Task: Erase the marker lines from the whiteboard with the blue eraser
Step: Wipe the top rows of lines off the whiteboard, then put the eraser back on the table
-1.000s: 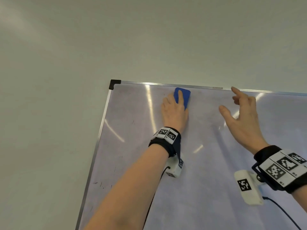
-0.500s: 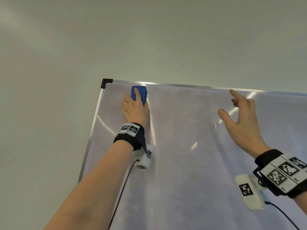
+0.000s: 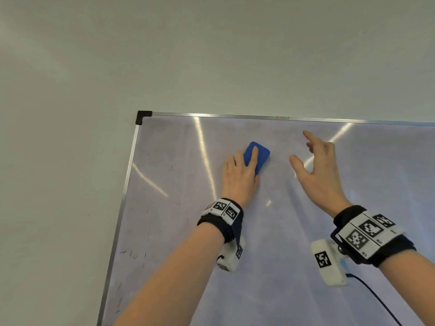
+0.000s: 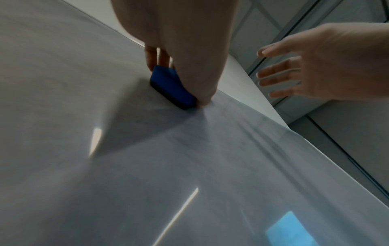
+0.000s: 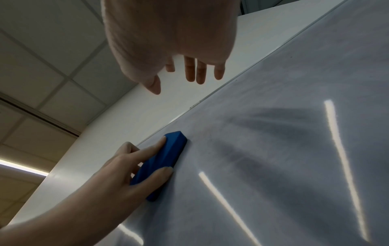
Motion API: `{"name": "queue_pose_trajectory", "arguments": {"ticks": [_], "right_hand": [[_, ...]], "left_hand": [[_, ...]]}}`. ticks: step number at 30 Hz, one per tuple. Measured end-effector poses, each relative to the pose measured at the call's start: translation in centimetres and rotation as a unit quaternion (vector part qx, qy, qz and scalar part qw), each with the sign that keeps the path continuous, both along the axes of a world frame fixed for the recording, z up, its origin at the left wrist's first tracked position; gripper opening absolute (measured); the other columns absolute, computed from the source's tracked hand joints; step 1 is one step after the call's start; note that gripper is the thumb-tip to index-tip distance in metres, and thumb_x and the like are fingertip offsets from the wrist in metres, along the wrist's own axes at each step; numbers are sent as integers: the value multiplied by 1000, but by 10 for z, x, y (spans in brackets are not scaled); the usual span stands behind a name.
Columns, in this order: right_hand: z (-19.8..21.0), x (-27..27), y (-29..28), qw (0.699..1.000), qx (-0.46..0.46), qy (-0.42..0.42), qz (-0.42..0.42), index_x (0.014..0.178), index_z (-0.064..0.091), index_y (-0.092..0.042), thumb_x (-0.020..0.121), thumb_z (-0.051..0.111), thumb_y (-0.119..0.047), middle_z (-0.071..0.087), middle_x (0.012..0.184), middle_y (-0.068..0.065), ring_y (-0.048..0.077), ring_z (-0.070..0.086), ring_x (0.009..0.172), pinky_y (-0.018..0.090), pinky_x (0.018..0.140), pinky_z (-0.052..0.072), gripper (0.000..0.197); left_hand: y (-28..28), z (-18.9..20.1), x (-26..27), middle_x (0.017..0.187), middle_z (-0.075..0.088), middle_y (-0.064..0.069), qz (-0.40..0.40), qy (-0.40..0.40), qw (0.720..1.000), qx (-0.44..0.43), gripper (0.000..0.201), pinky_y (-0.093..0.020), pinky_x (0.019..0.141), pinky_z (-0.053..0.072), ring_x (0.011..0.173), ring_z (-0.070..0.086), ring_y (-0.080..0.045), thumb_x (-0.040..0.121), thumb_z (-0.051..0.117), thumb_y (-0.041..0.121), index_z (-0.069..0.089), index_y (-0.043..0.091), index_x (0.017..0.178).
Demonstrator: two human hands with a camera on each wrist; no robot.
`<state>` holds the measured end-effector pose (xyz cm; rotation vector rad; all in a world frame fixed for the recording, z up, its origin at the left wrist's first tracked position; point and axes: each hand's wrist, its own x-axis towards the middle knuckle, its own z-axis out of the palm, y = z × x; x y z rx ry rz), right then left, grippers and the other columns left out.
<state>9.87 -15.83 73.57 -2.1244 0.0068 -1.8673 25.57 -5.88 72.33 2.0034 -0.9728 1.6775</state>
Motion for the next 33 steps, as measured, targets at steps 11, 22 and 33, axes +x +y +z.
{"name": "queue_pose_trajectory", "arguments": {"ticks": [11, 22, 33], "right_hand": [[-28, 8, 8, 952, -159, 249, -84, 145, 28, -27, 84, 45, 2, 35, 142, 3, 28, 35, 123, 46, 99, 36, 69], [-84, 1, 19, 861, -233, 430, -140, 119, 49, -21, 76, 64, -38, 46, 108, -2, 18, 43, 104, 38, 88, 31, 48], [-217, -69, 15, 820, 28, 565, -92, 92, 45, -14, 63, 75, -38, 45, 92, 1, 15, 46, 75, 28, 59, 37, 48]], "left_hand": [[50, -65, -4, 100, 50, -12, -97, 30, 986, 132, 79, -37, 66, 40, 79, 46, -28, 79, 69, 27, 31, 19, 148], [58, -110, -37, 100, 42, -2, -239, 153, 938, 199, 95, -32, 79, 40, 84, 44, -20, 83, 70, 29, 5, 26, 152], [33, -255, -92, 113, 52, -8, -293, 188, 924, 159, 60, -33, 84, 36, 98, 47, -23, 97, 25, 49, 36, 15, 146]]}}
